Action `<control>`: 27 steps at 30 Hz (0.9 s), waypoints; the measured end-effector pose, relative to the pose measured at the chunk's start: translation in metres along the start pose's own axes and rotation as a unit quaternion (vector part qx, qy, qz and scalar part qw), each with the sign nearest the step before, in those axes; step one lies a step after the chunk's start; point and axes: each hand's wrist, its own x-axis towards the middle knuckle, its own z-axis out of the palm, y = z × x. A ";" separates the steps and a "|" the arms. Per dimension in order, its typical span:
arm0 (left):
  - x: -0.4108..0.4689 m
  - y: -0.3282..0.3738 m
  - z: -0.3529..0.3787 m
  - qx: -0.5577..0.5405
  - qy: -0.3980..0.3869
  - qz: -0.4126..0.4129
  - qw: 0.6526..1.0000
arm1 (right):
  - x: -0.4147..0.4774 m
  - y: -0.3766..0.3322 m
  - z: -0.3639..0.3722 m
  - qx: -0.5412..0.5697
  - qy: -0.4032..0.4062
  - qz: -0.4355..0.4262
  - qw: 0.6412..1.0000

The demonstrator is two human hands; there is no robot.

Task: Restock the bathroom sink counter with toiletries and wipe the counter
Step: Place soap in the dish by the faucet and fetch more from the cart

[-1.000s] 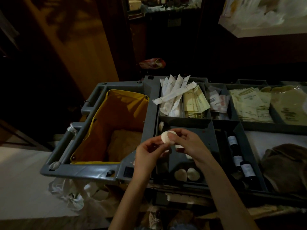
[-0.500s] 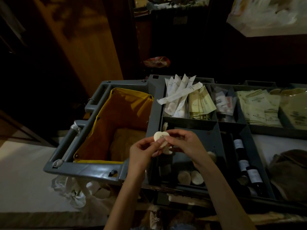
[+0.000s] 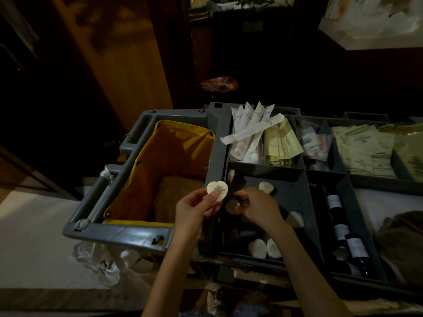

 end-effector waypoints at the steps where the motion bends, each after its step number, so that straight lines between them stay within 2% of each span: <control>1: 0.001 0.000 0.000 -0.004 -0.002 -0.002 1.000 | 0.001 -0.002 0.004 -0.018 -0.008 -0.010 1.000; 13: 0.004 -0.002 -0.002 0.023 -0.007 0.002 1.000 | 0.005 -0.008 0.018 -0.034 0.008 0.033 0.999; 19: 0.005 -0.004 -0.004 0.007 0.002 0.001 1.000 | -0.003 -0.002 0.016 0.048 0.014 0.062 0.997; 22: 0.005 -0.006 -0.003 0.020 0.003 0.008 1.000 | -0.004 0.006 0.014 0.122 0.022 0.065 0.990; 24: 0.003 -0.007 -0.002 0.026 0.003 0.018 0.999 | -0.005 0.013 0.010 0.199 0.035 0.059 0.978; 27: -0.001 -0.007 0.002 0.033 -0.007 0.026 0.999 | -0.012 0.016 -0.007 0.332 0.040 0.062 0.940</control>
